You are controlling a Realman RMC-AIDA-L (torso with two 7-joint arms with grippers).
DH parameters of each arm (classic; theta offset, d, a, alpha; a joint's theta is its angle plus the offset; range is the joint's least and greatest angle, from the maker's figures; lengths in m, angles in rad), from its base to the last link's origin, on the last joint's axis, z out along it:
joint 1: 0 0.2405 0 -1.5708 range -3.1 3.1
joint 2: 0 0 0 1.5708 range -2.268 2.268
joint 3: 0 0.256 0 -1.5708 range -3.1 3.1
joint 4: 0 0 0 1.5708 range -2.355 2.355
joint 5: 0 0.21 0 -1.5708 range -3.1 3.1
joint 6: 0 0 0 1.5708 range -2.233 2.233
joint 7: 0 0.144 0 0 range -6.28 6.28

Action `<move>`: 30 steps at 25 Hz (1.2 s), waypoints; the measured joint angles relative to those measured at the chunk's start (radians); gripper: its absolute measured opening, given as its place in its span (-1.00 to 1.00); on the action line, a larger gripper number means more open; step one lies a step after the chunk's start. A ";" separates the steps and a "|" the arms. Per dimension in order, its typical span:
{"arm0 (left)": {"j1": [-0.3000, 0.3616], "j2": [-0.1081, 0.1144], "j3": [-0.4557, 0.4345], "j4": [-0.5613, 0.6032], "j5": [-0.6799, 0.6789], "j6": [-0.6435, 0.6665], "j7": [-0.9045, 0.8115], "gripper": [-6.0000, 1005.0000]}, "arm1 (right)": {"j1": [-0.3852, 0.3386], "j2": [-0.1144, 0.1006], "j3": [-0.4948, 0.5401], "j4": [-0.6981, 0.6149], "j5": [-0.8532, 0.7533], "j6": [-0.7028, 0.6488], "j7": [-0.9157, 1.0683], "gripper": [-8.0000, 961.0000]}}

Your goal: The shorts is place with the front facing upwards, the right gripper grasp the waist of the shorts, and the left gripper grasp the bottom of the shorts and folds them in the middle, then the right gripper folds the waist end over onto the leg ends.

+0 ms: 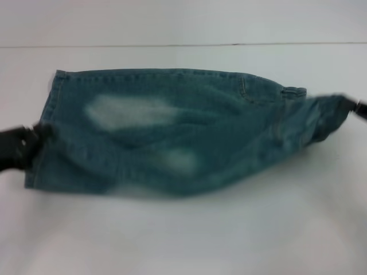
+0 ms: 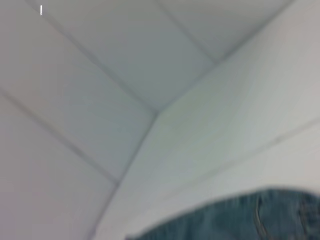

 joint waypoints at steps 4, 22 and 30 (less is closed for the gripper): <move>-0.050 -0.002 -0.001 -0.043 -0.092 -0.116 -0.002 -0.91 | 0.029 0.010 0.000 0.014 0.098 0.078 0.049 -0.92; -0.286 0.002 0.006 -0.199 -0.145 -0.501 0.132 -0.91 | 0.158 0.046 -0.012 0.088 0.320 0.456 0.015 -0.92; -0.346 0.002 0.005 -0.275 -0.164 -0.650 0.231 -0.91 | 0.226 0.052 -0.014 0.118 0.328 0.610 -0.117 -0.92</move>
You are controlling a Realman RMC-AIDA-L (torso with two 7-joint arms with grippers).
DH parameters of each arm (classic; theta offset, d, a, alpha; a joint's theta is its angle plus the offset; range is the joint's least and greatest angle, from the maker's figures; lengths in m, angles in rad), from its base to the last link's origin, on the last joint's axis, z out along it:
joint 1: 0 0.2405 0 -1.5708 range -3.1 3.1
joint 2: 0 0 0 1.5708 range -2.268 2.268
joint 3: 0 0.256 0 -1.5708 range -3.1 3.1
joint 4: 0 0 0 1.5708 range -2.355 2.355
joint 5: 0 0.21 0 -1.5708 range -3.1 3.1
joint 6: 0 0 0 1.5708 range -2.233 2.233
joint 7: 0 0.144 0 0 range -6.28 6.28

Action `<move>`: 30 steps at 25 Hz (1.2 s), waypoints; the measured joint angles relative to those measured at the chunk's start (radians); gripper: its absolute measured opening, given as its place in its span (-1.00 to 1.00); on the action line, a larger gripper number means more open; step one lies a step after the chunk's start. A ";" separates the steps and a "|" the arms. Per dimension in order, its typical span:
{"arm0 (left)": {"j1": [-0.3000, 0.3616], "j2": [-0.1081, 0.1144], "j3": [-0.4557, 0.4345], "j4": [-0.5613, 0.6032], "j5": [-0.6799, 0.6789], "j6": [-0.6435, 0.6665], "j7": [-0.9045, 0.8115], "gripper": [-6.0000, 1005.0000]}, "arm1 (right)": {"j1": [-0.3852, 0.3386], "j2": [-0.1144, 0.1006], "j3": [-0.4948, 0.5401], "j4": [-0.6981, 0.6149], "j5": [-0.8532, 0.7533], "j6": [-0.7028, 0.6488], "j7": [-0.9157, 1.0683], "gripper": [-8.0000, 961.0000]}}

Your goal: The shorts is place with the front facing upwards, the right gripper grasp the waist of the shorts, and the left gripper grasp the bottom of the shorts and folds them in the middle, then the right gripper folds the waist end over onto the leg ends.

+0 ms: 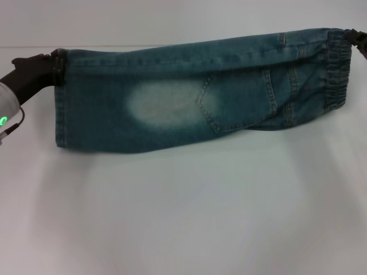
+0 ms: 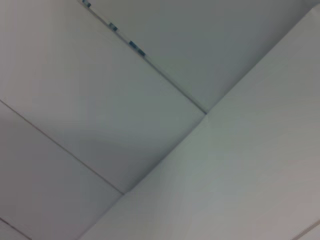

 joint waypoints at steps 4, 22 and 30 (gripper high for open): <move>-0.018 -0.003 -0.001 -0.027 -0.040 -0.058 0.063 -0.88 | 0.011 0.006 -0.002 0.000 0.002 0.060 -0.033 -0.92; 0.093 -0.011 0.005 -0.040 -0.137 0.197 0.060 0.09 | -0.138 0.010 -0.079 -0.057 -0.032 -0.045 -0.152 0.29; 0.109 -0.012 0.007 -0.100 -0.129 0.246 0.073 0.71 | -0.151 0.006 -0.165 -0.044 -0.032 0.009 -0.143 0.86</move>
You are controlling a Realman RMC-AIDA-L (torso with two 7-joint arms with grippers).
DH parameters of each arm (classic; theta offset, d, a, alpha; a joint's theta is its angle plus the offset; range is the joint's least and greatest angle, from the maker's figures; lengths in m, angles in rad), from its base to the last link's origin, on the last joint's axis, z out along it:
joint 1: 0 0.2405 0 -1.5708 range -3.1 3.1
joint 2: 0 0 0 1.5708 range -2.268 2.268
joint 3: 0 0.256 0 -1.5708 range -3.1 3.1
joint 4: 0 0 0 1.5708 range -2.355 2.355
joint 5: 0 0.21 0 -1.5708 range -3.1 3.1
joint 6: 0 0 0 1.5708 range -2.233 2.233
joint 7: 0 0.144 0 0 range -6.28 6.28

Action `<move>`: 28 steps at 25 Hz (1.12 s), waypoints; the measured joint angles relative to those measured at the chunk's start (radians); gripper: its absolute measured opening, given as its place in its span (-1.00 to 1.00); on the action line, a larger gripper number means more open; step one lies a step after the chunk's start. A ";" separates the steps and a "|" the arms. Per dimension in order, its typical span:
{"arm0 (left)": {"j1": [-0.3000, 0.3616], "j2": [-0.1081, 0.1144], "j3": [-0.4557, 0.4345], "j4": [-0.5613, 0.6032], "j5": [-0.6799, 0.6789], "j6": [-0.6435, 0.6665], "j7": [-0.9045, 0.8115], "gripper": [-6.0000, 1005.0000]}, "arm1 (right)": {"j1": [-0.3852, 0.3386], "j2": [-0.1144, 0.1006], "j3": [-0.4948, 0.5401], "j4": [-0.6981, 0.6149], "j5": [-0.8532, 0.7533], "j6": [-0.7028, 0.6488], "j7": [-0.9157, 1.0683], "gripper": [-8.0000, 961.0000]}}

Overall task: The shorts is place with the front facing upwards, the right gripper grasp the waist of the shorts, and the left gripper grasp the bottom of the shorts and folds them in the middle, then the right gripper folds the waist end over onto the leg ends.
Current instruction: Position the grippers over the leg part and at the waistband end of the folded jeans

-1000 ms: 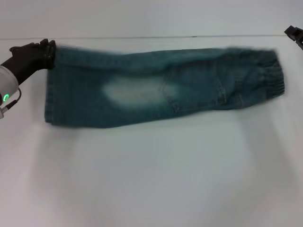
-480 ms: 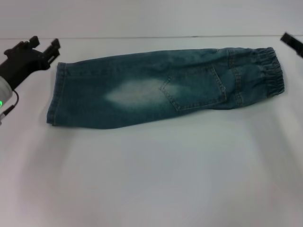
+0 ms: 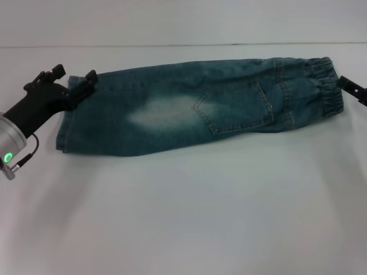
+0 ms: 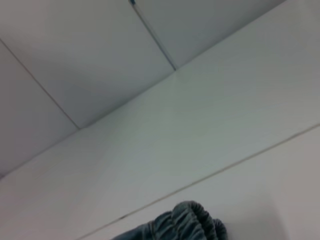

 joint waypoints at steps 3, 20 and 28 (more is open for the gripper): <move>0.000 0.001 0.003 -0.014 0.000 0.000 0.001 0.74 | 0.015 -0.004 -0.041 0.006 0.000 0.028 0.014 0.92; -0.008 0.000 0.040 -0.028 -0.002 0.000 0.014 0.74 | 0.117 -0.057 -0.188 0.014 -0.147 0.110 0.299 0.96; -0.011 0.000 0.040 -0.028 -0.007 0.021 0.016 0.74 | 0.149 -0.071 -0.192 0.009 -0.253 0.041 0.353 0.57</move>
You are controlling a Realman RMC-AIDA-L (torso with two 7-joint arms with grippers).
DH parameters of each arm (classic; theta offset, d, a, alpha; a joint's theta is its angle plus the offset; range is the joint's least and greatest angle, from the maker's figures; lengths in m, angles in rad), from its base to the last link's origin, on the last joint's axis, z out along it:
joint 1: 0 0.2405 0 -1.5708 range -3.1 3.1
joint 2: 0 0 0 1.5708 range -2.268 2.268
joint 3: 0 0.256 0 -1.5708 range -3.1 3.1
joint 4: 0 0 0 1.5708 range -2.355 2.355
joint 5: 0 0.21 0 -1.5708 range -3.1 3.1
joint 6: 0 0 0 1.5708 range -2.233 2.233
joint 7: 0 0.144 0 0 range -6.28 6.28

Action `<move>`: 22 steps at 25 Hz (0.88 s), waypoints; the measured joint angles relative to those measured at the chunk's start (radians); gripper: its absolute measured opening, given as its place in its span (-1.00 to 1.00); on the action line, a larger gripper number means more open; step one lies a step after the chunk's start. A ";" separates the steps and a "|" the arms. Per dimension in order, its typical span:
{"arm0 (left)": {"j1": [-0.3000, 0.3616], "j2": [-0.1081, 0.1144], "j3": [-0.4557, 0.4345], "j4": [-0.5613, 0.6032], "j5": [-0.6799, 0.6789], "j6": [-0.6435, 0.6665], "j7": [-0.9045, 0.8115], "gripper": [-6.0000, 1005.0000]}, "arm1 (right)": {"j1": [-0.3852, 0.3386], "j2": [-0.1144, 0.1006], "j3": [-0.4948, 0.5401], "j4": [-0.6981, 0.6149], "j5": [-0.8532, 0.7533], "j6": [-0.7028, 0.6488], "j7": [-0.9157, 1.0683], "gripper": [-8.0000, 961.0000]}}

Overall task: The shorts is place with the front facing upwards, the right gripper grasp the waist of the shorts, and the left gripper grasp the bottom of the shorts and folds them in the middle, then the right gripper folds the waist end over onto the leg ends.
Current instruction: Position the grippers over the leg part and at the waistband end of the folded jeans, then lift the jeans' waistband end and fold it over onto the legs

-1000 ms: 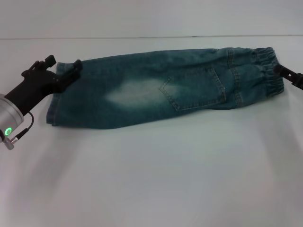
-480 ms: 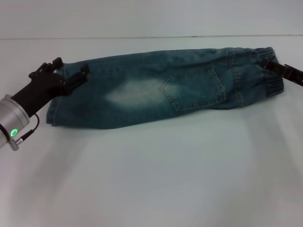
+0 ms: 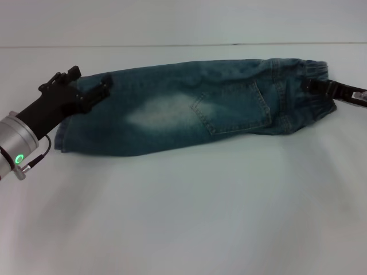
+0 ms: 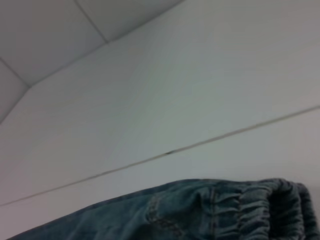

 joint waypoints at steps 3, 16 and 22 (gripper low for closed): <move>-0.001 0.000 0.000 -0.009 -0.001 0.023 0.008 0.74 | -0.007 0.011 0.000 -0.027 -0.002 -0.023 -0.023 0.31; -0.067 -0.001 -0.009 -0.244 -0.087 0.067 0.317 0.74 | -0.044 0.007 0.011 -0.072 0.002 -0.130 -0.015 -0.54; -0.096 -0.001 -0.011 -0.341 -0.142 0.066 0.393 0.74 | -0.063 0.006 0.054 -0.077 0.002 -0.211 -0.005 -0.74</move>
